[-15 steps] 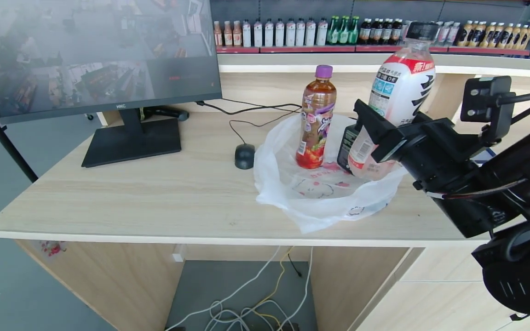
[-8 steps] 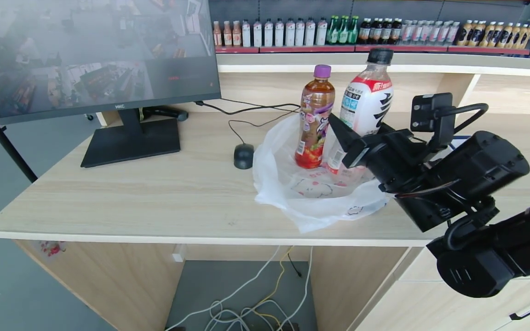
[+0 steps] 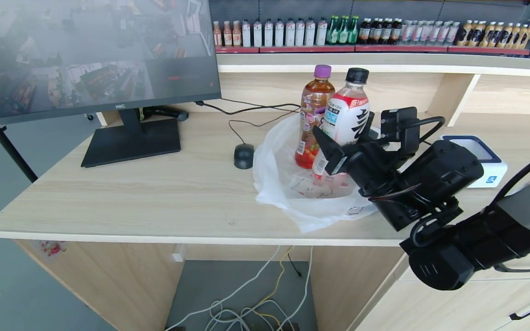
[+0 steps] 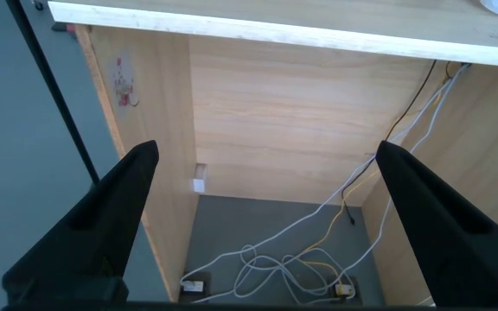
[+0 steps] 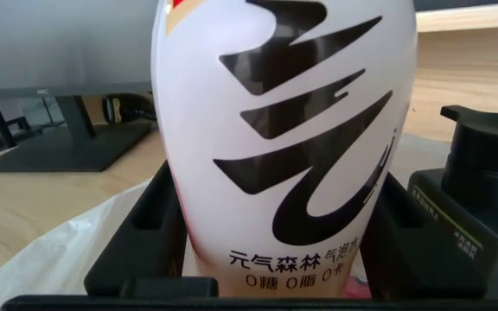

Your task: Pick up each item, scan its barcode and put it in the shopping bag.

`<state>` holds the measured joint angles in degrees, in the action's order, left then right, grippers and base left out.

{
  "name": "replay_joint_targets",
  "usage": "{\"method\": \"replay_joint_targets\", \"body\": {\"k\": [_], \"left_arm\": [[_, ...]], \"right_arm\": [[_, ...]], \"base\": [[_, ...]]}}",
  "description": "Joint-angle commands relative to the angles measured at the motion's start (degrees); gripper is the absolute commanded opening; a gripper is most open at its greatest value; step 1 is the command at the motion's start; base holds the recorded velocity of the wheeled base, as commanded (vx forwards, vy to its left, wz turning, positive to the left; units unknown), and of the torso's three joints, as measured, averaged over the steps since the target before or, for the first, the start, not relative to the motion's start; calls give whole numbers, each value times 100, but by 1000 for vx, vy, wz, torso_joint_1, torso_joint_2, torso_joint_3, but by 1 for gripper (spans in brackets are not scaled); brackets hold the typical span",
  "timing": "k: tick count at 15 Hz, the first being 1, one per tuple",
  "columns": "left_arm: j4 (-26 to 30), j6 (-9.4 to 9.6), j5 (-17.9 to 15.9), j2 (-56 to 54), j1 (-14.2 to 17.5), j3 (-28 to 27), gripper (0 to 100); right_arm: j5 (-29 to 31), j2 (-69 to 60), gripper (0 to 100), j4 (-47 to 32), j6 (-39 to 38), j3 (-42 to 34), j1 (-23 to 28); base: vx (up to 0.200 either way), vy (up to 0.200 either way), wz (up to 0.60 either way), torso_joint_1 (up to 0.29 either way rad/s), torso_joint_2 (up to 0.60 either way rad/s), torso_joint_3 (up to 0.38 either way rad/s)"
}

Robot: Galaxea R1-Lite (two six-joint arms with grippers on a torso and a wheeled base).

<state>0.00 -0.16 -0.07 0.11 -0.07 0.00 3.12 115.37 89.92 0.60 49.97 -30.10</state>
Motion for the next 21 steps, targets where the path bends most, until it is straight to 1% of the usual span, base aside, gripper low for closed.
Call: {"method": "replay_joint_targets", "body": {"k": [1, 3, 5, 12, 21], "left_arm": [[0, -2, -1, -2, -1, 0, 100], [0, -2, -1, -2, -1, 0, 100], [0, -2, -1, -2, -1, 0, 100], [0, -2, -1, -2, -1, 0, 100], [0, -2, 7, -2, -1, 0, 100]], "right_arm": [[-4, 135, 0, 8, 2, 127, 66], [-145, 223, 0, 8, 107, 145, 197], [-180, 284, 0, 8, 11, 153, 276], [-180, 609, 0, 8, -86, 303, 338], [-171, 688, 0, 8, -60, 39, 400]], "base": [[0, 0, 0, 0, 0, 0], [0, 0, 0, 0, 0, 0], [0, 0, 0, 0, 0, 0], [0, 0, 0, 0, 0, 0], [0, 0, 0, 0, 0, 0]]}}
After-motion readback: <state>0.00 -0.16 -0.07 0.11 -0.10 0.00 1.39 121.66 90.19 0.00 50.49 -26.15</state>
